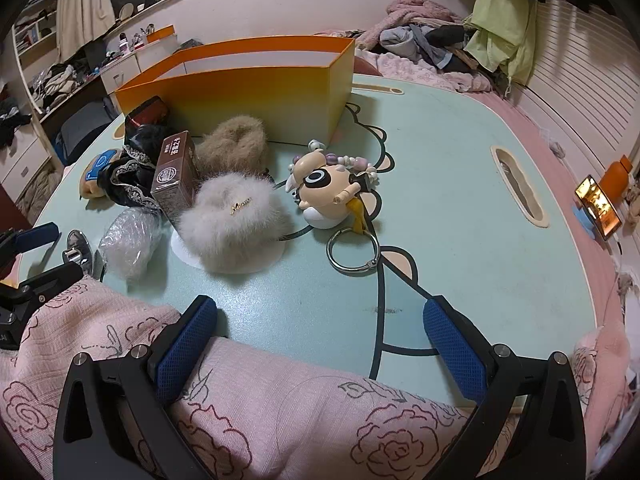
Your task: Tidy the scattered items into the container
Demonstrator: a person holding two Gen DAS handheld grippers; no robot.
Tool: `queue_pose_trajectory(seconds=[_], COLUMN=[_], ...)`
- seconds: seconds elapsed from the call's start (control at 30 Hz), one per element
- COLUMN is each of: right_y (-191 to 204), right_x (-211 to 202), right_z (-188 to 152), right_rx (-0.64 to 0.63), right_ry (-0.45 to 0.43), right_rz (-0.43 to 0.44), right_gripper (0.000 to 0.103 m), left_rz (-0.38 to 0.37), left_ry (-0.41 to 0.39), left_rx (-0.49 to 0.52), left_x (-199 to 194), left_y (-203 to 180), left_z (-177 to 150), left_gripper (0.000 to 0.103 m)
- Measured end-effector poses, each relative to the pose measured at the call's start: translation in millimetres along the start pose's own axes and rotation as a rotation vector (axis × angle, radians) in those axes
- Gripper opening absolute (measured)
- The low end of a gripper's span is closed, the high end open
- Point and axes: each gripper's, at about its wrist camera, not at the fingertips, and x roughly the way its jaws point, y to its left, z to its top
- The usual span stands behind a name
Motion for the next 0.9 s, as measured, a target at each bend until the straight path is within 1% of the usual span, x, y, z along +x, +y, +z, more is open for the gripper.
queue_pose_trajectory(seconds=[0.57,0.7,0.77,0.83,0.9], right_y=[0,0,-1,-1,0], right_x=[0,0,0,0,0], right_z=[0,0,0,-1,-1], right_rx=[0.000,0.000,0.000,0.000,0.000], right_ry=[-0.001,-0.001,-0.001,-0.001,-0.002], right_rz=[0.000,0.001,0.001,0.001,0.001], right_gripper=[0.103,0.103,0.103,0.103,0.103], left_rz=[-0.002,-0.011,-0.036,-0.083,-0.101], left_ry=[-0.003,-0.014,-0.027,-0.049,-0.063], left_rx=[-0.001,-0.011,-0.016,-0.020,-0.010], left_x=[0,-2,-4,-8,-11], left_y=[0,0,0,1,-1], left_z=[0,1,1,2,3], left_gripper=[0.103,0.103,0.102,0.098,0.090])
